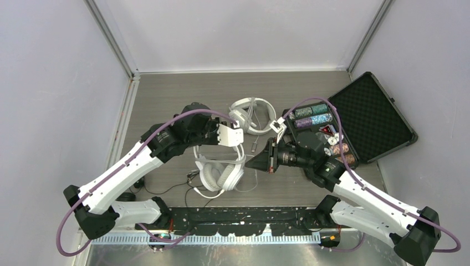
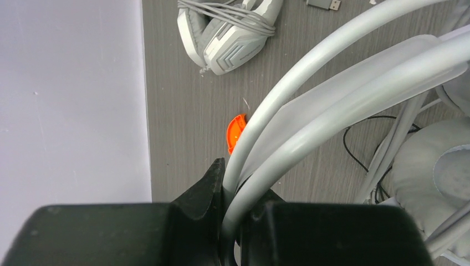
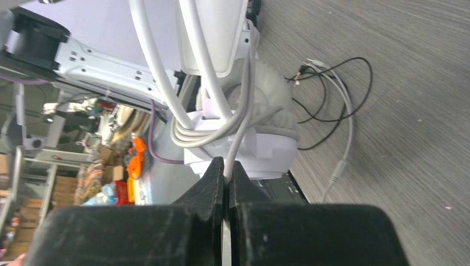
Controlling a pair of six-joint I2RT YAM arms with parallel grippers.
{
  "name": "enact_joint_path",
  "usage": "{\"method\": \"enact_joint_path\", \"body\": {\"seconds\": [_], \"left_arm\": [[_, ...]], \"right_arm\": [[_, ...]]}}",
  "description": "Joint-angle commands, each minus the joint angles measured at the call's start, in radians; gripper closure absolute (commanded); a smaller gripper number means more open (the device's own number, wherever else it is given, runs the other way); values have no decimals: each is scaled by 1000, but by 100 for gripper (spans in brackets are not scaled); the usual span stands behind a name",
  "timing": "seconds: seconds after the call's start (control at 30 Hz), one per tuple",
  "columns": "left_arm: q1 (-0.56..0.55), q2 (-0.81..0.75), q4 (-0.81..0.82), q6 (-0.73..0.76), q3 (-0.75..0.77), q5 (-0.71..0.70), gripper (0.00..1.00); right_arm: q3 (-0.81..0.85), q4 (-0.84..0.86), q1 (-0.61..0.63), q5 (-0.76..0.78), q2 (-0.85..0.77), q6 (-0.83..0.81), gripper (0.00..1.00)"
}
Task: Wrap the headphones
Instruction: Wrap the headphones cable around the headphones.
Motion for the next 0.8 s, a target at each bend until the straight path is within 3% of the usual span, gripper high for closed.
{"method": "enact_joint_path", "body": {"seconds": [0.0,0.17,0.4,0.5,0.77], "left_arm": [[13,-16,-14,33,-12,-185,100],[13,-1,24,-87,-8,-313,100],[13,4,22,-193,-4,-391,100],[13,-13,47,-210,-19,-434,100],[13,-108,97,-253,-71,-410,100]], "right_arm": [[58,190,-10,-76,5,130,94],[16,387,-11,-139,61,249,90],[34,504,-10,-168,151,309,89],[45,518,-10,-149,176,320,85],[65,526,-10,-152,185,347,85]]}}
